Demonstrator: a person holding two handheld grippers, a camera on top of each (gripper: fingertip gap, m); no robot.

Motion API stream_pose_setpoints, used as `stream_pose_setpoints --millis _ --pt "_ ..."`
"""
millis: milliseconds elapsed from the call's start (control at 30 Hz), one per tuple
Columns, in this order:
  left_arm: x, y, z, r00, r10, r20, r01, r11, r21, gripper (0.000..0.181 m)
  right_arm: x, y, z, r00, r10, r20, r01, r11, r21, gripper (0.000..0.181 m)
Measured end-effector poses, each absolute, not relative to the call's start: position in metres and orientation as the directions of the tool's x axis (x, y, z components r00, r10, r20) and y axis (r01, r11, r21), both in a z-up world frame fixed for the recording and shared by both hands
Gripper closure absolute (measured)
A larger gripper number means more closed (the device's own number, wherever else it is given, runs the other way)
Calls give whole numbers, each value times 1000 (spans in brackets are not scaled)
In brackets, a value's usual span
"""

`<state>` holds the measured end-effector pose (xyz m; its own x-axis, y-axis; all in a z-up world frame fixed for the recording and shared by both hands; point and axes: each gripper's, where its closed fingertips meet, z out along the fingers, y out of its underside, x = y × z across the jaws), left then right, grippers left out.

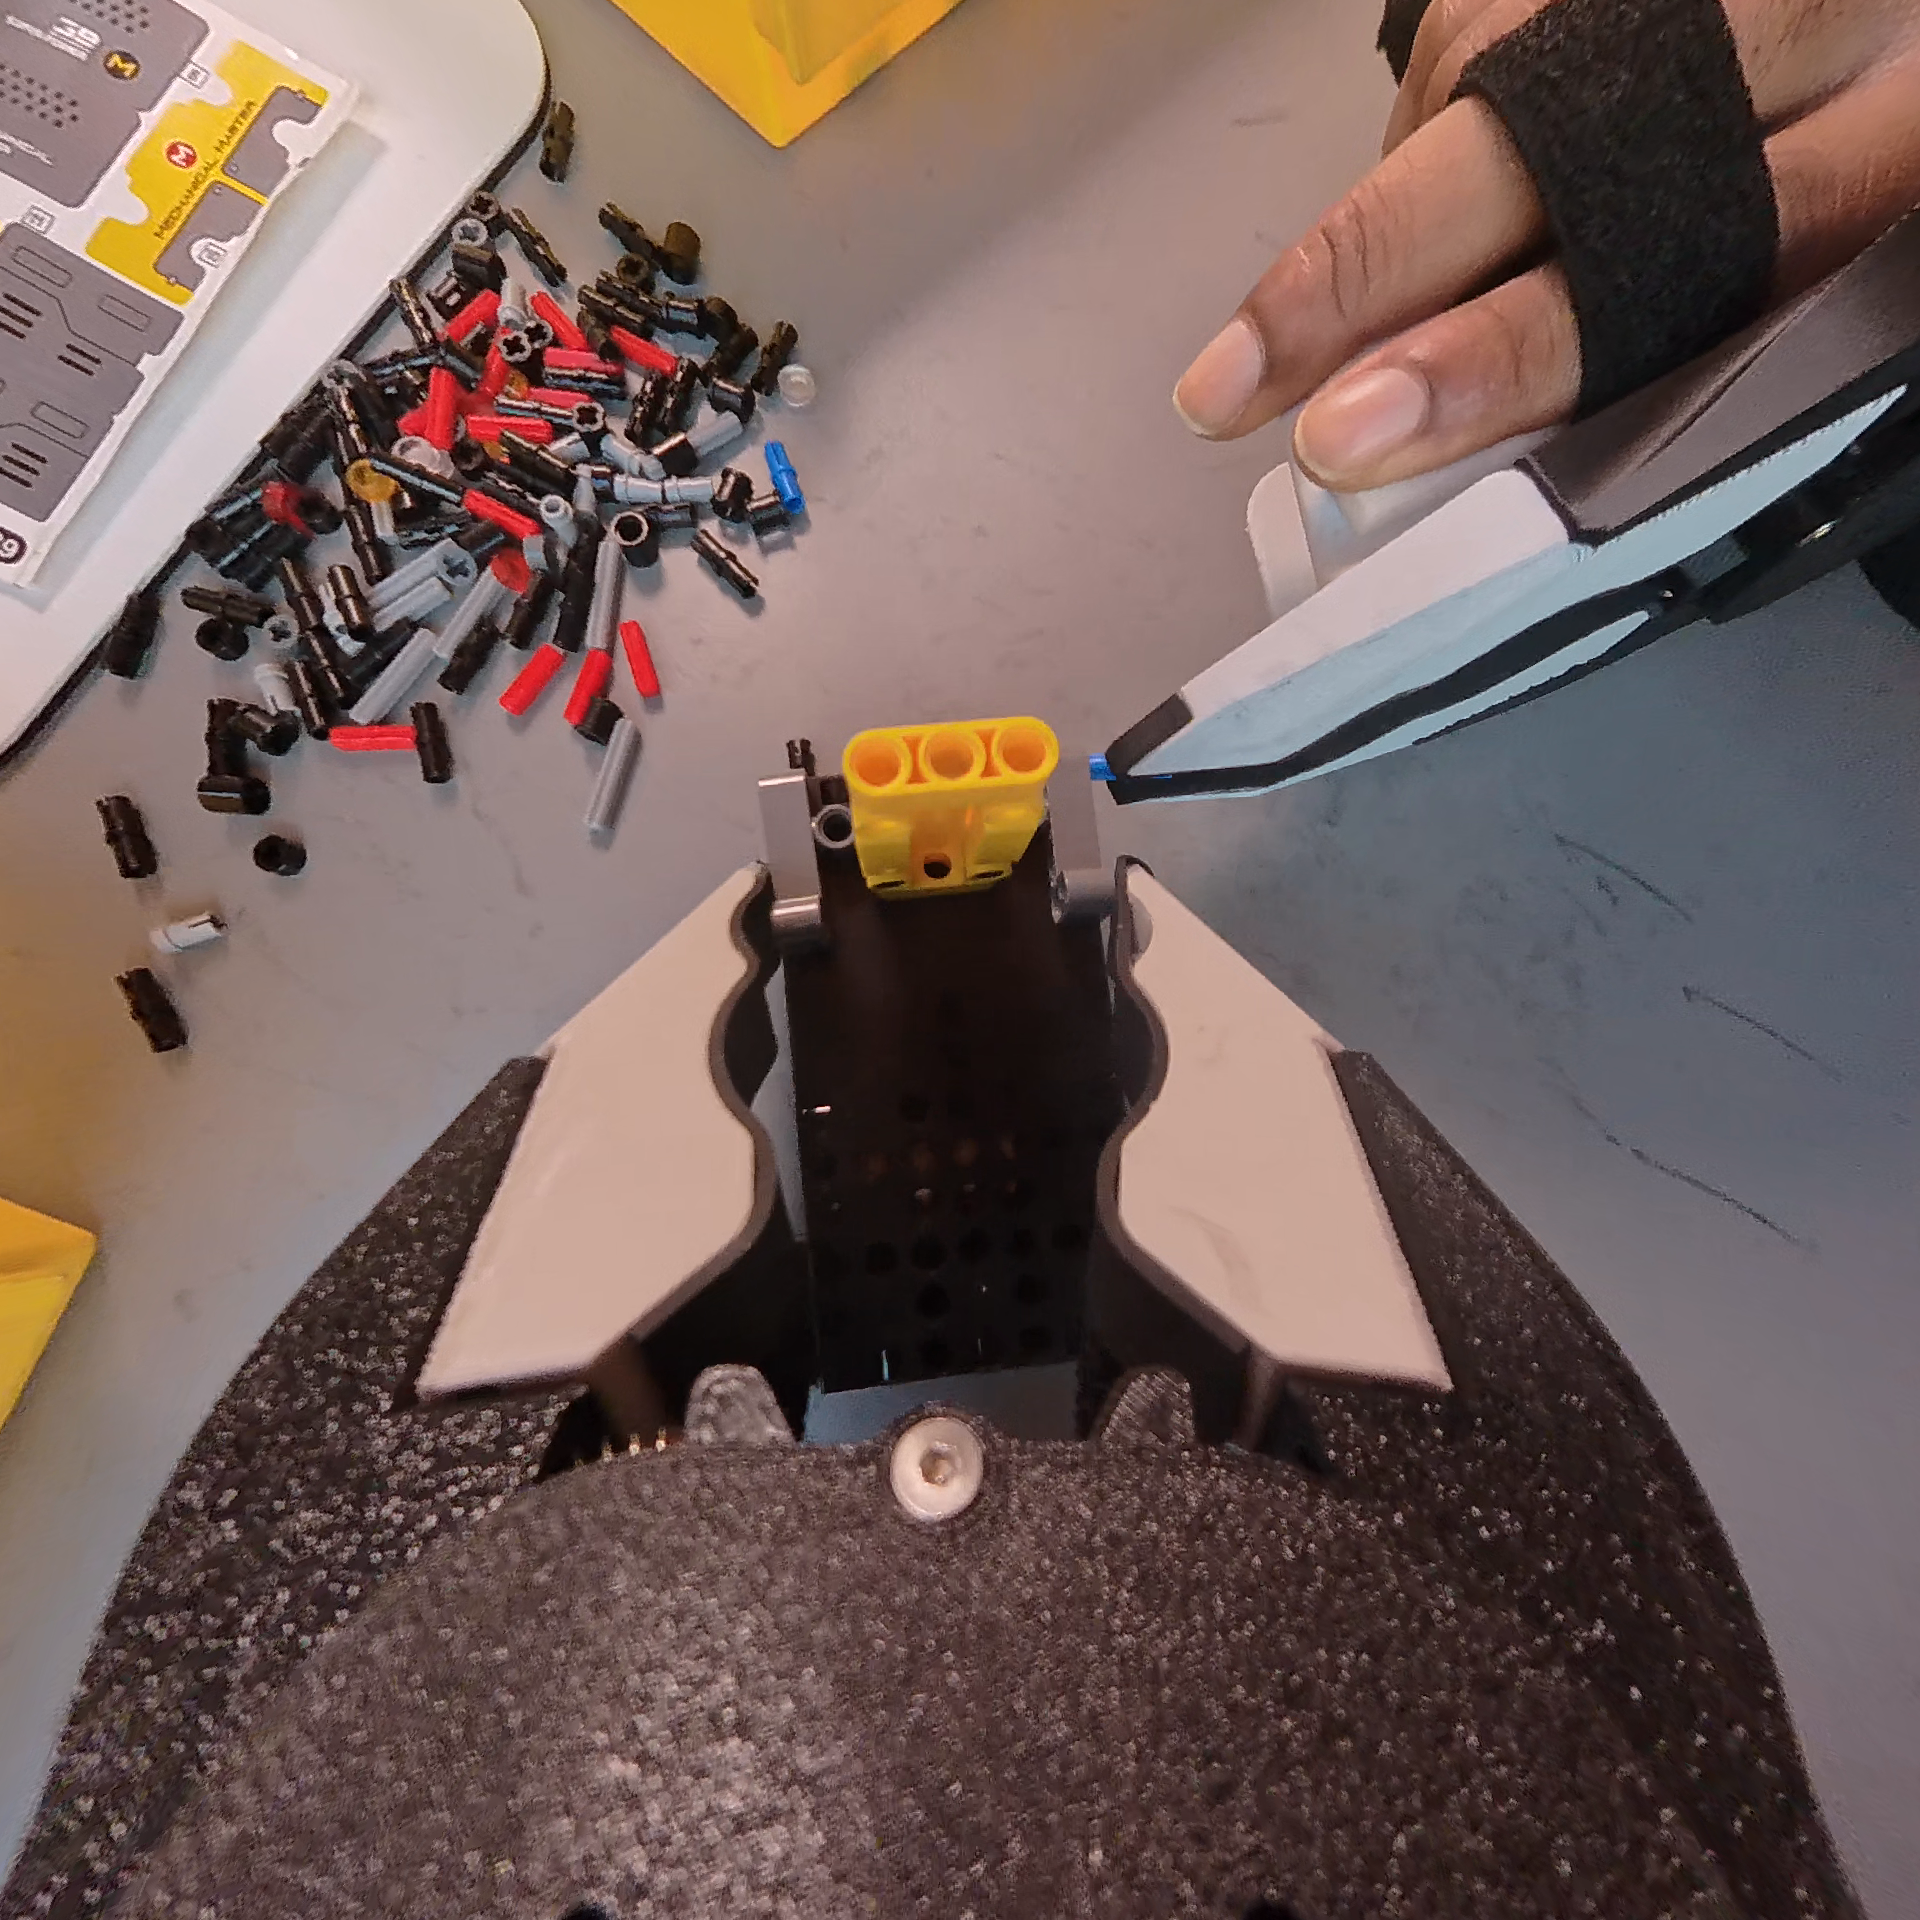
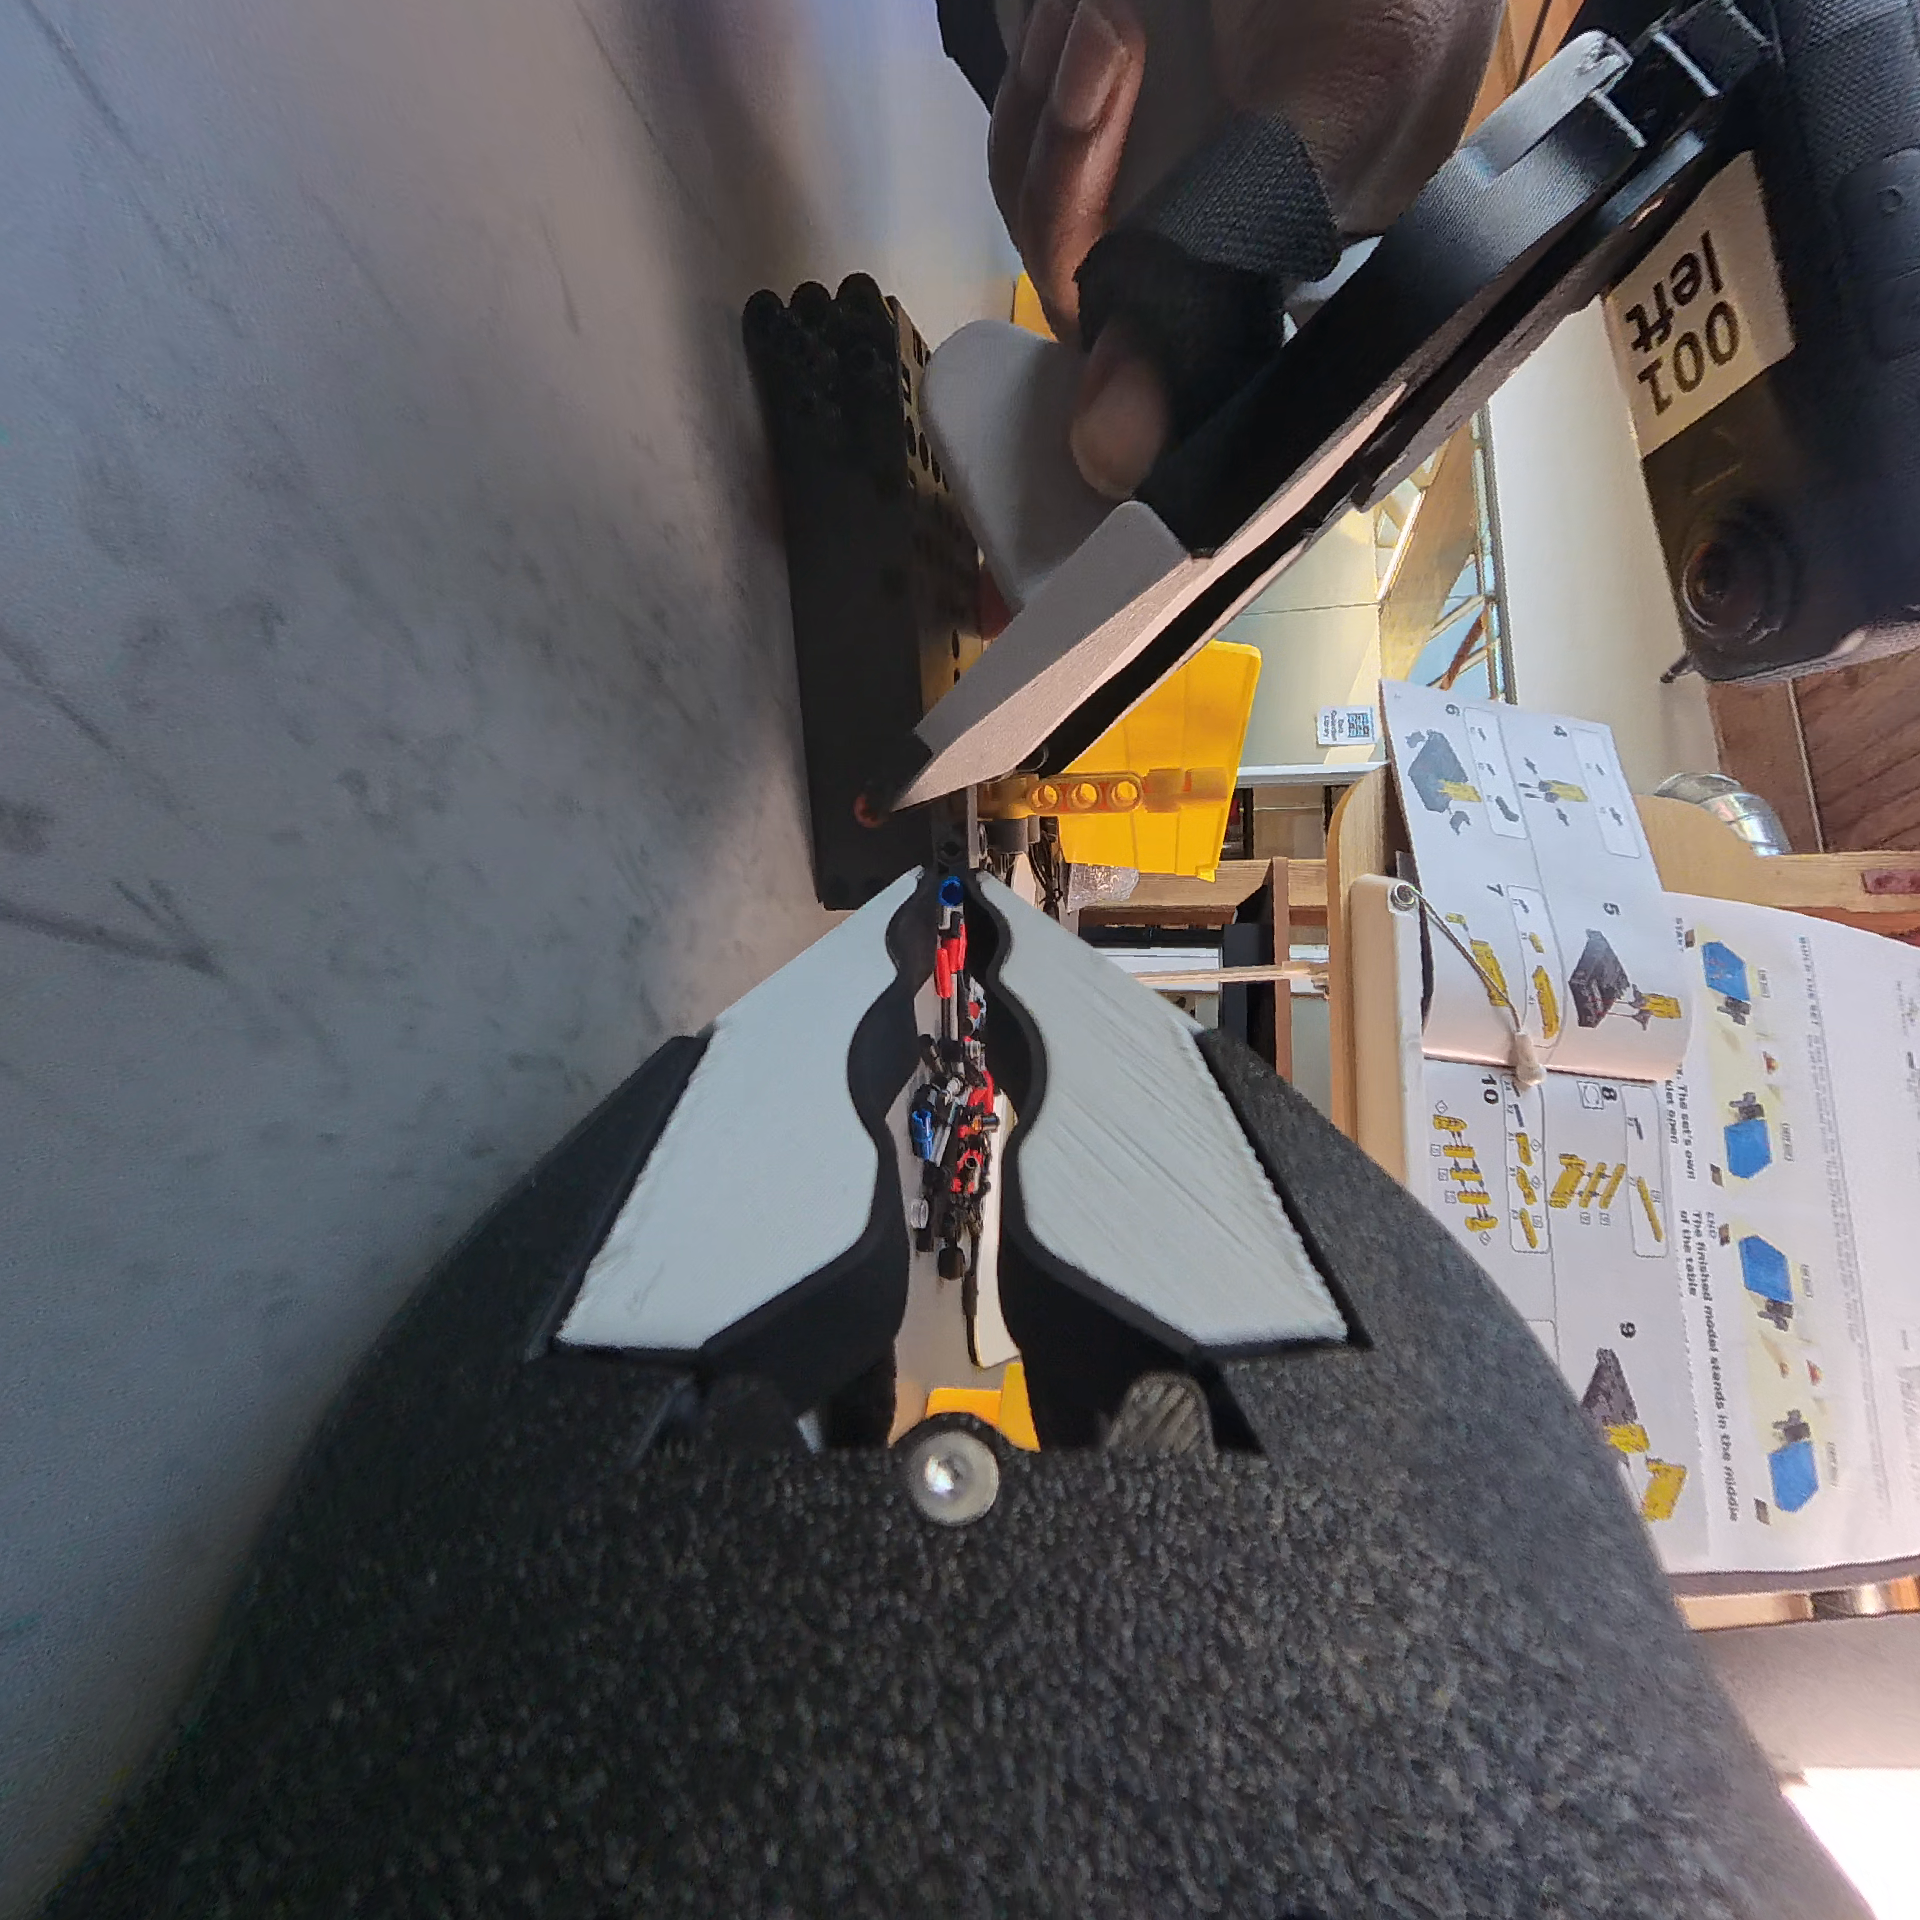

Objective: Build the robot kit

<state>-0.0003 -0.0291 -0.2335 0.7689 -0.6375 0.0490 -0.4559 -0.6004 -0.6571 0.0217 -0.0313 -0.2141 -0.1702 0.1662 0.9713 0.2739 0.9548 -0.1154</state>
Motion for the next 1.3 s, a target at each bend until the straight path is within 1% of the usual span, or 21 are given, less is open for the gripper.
stream_pose_setpoints --millis 333,500,833,1100,1200,1300 --pt "-1 -29 -234 763 -642 76 -440 -602 -666 120 21 -34 -213 -149 229 962 225 955 -192 177" --pt "-1 -29 -234 778 -625 65 -428 -604 -672 121 21 -33 -213 -139 250 958 240 947 -212 177" --pt "0 -29 -234 782 -622 35 -443 -595 -671 120 21 -34 -214 -142 273 951 180 952 -247 177" --pt "0 -29 -234 772 -631 70 -431 -601 -673 120 20 -36 -213 -164 326 931 166 939 -300 177" --pt "2 -33 -234 753 -652 88 -438 -598 -672 118 23 -38 -212 -186 391 901 173 916 -362 177" --pt "5 -40 -233 725 -681 101 -463 -590 -661 106 25 -39 -211 -220 450 866 200 889 -411 177"
